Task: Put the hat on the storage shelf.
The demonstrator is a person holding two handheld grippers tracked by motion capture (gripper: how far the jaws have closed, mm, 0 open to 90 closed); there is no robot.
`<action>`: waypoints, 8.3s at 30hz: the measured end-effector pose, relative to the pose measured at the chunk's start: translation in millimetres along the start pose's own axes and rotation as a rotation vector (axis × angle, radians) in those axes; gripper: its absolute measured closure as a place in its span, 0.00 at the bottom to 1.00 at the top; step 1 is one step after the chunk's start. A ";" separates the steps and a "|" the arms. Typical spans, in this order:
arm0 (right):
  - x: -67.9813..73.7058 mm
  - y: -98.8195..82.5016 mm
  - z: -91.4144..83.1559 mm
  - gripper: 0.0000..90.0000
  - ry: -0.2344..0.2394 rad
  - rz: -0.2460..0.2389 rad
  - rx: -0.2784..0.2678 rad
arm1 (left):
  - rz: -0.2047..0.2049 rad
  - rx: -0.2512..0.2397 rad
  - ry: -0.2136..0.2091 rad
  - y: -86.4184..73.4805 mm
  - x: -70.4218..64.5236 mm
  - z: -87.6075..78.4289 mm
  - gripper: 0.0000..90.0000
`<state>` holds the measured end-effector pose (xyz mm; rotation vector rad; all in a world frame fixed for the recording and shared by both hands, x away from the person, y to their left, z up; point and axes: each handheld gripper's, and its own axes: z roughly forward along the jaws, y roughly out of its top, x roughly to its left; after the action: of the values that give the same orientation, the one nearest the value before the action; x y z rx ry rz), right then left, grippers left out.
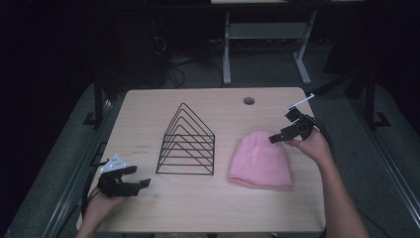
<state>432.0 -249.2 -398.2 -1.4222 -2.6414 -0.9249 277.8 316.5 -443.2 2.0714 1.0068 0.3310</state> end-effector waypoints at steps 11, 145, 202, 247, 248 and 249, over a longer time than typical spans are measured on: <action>-11.1 7.2 28.0 0.37 -0.053 0.029 0.077 | -0.008 -0.005 -0.001 -0.6 0.5 0.3 0.24; 151.9 103.6 -171.1 0.88 0.166 -0.401 -0.228 | 0.281 0.016 -0.288 168.2 -55.7 -45.6 0.26; 257.2 201.2 -127.8 0.87 0.299 -0.596 -0.256 | 0.156 -0.031 -0.337 179.9 -14.6 -42.2 0.94; 225.8 178.0 -75.2 0.87 0.372 -0.552 -0.202 | 0.162 0.094 -0.211 153.7 -5.9 -14.2 0.93; 227.1 177.6 -74.0 0.86 0.374 -0.555 -0.205 | 0.159 0.097 -0.209 152.8 -5.8 -14.3 0.93; 227.5 177.4 -73.1 0.86 0.373 -0.561 -0.204 | 0.164 0.097 -0.206 151.9 -5.2 -14.1 0.93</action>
<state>413.9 -38.4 -188.9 -0.4331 -2.7291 -1.3699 349.9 264.0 -319.3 2.2292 0.7454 0.1492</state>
